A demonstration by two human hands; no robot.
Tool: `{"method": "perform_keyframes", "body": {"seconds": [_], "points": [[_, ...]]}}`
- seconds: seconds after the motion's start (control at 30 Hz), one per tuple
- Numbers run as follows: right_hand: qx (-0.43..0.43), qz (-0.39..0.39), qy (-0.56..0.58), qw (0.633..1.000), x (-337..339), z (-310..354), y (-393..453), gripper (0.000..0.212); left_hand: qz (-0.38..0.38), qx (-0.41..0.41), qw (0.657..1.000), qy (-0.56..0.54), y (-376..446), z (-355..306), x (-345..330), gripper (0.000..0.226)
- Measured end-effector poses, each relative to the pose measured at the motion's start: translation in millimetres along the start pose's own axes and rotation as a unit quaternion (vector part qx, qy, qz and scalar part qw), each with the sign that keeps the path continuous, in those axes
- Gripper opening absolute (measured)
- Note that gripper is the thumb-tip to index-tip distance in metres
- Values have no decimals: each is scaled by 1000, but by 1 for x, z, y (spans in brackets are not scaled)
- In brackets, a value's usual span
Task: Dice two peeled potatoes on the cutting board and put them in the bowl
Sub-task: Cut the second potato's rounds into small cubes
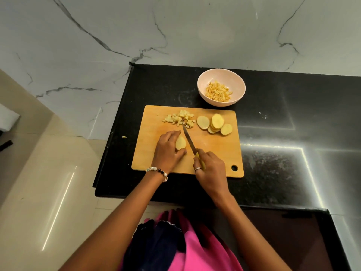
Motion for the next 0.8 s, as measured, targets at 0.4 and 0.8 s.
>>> {"method": "perform_keyframes", "body": {"seconds": [0.4, 0.8], "points": [[-17, 50, -112, 992, -15, 21, -15, 36, -32, 38, 994, -96, -7, 17, 7, 84], [28, 163, -213, 963, -36, 34, -23, 56, -74, 42, 989, -123, -8, 20, 6, 86]]}}
Point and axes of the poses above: each hand's wrist, its own y-axis towards the middle knuckle, its own x-axis out of the back of the hand, z = x × y, the point moved 8 cm from there along y, towards the middle knuckle, and after that the axes turned 5 degrees about -y, right-handed, at the moved point
